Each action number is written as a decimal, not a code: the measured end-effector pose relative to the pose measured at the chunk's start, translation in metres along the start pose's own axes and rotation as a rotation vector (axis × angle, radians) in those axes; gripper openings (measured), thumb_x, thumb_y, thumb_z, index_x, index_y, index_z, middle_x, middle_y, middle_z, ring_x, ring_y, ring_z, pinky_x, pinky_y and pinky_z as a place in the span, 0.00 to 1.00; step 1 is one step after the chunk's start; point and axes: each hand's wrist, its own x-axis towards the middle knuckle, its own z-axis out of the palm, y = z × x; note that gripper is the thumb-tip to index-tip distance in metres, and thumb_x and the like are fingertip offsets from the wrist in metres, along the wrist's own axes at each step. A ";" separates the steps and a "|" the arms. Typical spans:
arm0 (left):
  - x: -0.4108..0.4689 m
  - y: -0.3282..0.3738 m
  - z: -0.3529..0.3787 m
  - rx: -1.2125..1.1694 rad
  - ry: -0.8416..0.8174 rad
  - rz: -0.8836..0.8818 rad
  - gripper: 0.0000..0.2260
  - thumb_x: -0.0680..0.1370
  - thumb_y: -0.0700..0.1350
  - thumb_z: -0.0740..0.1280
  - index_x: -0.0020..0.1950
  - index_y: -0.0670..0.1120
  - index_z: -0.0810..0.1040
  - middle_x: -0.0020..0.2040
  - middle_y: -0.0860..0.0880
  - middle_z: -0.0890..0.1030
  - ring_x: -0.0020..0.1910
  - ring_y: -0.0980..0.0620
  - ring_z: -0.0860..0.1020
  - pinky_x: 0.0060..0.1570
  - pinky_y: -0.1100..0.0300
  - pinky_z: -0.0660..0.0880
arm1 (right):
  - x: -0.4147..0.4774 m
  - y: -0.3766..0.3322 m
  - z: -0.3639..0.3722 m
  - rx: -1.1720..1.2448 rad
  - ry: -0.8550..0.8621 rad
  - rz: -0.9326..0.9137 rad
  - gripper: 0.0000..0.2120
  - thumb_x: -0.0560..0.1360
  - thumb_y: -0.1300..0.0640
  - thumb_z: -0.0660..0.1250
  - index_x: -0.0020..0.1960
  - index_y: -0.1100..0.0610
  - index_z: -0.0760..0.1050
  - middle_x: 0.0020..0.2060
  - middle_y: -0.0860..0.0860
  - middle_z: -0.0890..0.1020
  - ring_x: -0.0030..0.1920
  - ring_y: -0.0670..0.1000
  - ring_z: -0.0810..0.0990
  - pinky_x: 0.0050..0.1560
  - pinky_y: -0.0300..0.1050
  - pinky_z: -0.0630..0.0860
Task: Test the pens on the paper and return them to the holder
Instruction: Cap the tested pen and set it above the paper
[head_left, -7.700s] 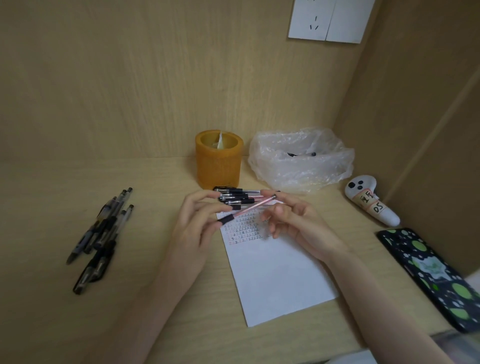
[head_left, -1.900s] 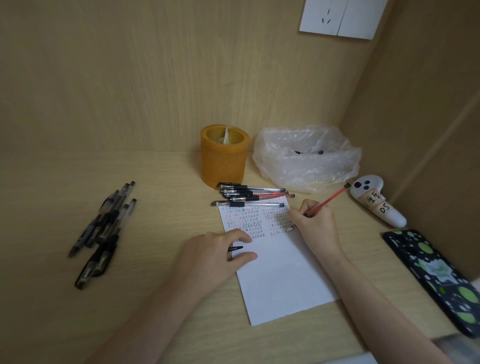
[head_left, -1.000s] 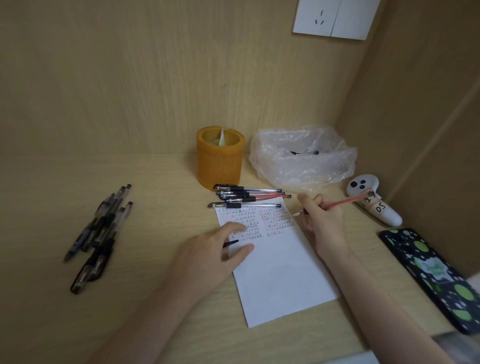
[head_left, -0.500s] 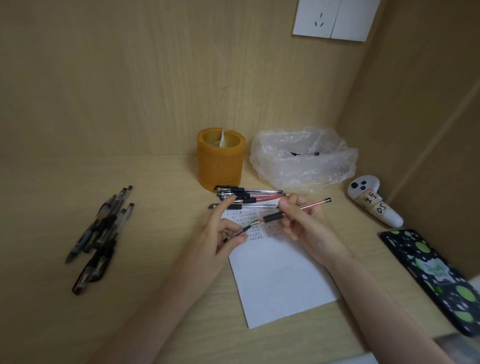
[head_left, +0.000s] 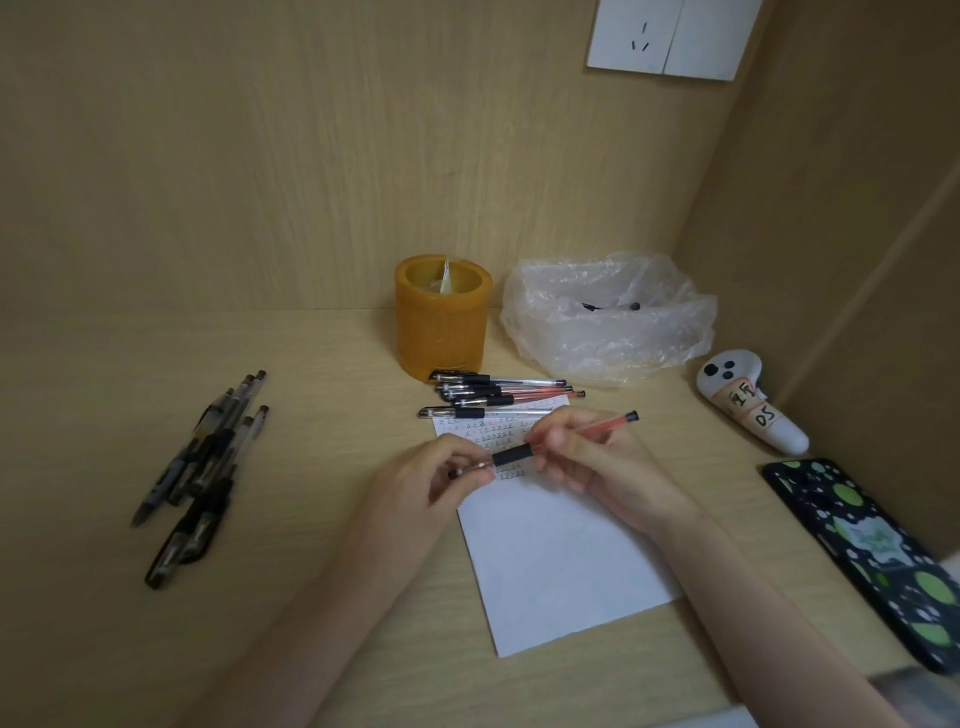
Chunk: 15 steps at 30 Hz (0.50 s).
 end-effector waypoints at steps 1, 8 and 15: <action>0.001 -0.001 -0.001 -0.011 0.058 -0.018 0.05 0.71 0.47 0.72 0.44 0.56 0.79 0.37 0.59 0.81 0.34 0.60 0.77 0.36 0.71 0.70 | 0.000 -0.001 -0.001 0.038 0.002 -0.007 0.21 0.67 0.46 0.75 0.45 0.65 0.80 0.33 0.56 0.81 0.27 0.48 0.75 0.25 0.35 0.68; -0.001 0.001 -0.002 -0.010 0.135 0.005 0.03 0.71 0.43 0.72 0.43 0.50 0.83 0.34 0.58 0.79 0.30 0.57 0.77 0.34 0.73 0.69 | 0.000 -0.001 0.000 -0.017 0.174 -0.042 0.08 0.70 0.60 0.71 0.34 0.54 0.75 0.26 0.54 0.78 0.21 0.47 0.70 0.21 0.35 0.62; -0.002 -0.003 -0.006 -0.006 0.110 0.007 0.04 0.73 0.43 0.70 0.44 0.51 0.82 0.36 0.60 0.80 0.32 0.57 0.77 0.35 0.73 0.70 | 0.000 0.000 0.000 -0.058 0.170 0.000 0.09 0.66 0.61 0.74 0.31 0.52 0.77 0.24 0.51 0.76 0.22 0.45 0.68 0.22 0.34 0.62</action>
